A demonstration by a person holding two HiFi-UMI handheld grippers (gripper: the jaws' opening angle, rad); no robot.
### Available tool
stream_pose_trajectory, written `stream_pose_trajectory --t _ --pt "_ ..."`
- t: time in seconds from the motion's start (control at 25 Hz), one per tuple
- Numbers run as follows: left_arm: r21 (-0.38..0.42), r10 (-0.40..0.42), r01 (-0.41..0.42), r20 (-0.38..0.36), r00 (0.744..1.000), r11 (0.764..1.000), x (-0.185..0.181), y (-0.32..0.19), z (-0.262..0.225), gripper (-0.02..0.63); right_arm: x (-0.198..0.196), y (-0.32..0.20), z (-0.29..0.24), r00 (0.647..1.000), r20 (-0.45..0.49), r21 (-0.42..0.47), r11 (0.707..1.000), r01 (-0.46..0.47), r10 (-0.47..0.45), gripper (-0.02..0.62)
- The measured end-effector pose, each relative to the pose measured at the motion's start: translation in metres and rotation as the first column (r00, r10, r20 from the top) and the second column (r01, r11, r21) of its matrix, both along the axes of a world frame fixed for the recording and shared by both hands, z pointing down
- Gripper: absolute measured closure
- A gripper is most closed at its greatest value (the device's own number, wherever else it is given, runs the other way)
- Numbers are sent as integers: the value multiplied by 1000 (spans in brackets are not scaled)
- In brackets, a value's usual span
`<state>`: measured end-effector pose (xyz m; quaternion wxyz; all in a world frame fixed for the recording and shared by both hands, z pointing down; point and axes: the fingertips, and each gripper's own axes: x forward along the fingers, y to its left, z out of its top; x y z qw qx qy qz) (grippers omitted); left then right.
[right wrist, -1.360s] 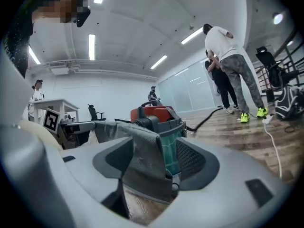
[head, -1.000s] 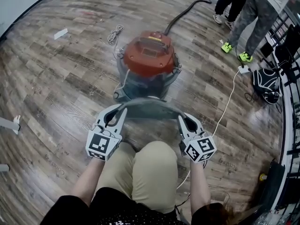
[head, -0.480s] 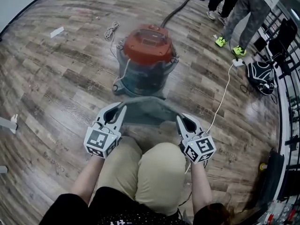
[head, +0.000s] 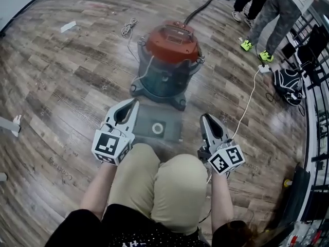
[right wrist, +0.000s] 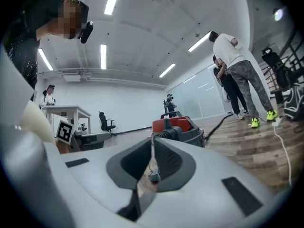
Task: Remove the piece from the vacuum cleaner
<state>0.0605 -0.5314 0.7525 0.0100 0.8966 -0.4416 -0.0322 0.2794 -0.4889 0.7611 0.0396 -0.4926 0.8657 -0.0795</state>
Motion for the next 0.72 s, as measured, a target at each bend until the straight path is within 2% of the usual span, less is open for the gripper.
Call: stream_pose_trajectory --t 0.04,0.12,0.28,0.72 --pt "0 6 -6 -1 1000 1000 -2 3 0 600 -2 2 -1 1000 30 -4 1000 7 -7 577" --pt "-5 22 -22 4 1000 1000 -3 8 3 600 -8 4 -1 998 50 -12 999 31 -31 582" --pt "-10 44 -44 39 998 999 0 14 9 600 -19 8 2 997 -43 -1 998 61 -61 584" --pt "-21 100 -99 43 994 995 18 13 10 600 -15 12 5 997 -55 5 998 56 -56 584"
